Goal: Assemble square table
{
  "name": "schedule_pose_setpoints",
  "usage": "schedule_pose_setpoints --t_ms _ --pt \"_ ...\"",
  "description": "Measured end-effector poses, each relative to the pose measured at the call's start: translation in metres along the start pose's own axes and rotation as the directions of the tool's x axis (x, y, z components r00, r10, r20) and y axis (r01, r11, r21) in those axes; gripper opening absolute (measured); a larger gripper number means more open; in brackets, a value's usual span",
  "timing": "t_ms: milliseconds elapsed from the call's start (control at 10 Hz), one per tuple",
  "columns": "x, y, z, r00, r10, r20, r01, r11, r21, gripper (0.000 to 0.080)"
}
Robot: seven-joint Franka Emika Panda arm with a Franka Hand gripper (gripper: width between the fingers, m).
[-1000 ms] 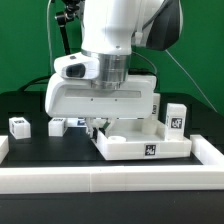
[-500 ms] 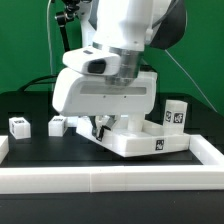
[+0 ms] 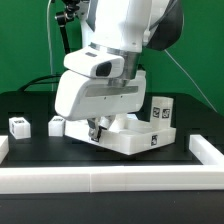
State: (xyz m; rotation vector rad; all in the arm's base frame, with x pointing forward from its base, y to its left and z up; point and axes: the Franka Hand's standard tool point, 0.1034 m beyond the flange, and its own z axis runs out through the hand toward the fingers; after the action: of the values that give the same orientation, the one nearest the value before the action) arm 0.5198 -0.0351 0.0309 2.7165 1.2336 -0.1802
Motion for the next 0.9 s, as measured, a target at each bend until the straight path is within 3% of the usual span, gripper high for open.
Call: schedule_pose_setpoints --t_ms 200,600,900 --pt "0.017 0.001 -0.008 0.996 -0.083 0.015 0.083 0.997 0.004 0.0060" --pt "0.063 0.021 -0.021 0.971 -0.240 0.008 0.240 0.970 -0.033 0.0060" --pt "0.061 0.021 -0.019 0.972 -0.233 0.010 0.233 0.972 -0.032 0.0060"
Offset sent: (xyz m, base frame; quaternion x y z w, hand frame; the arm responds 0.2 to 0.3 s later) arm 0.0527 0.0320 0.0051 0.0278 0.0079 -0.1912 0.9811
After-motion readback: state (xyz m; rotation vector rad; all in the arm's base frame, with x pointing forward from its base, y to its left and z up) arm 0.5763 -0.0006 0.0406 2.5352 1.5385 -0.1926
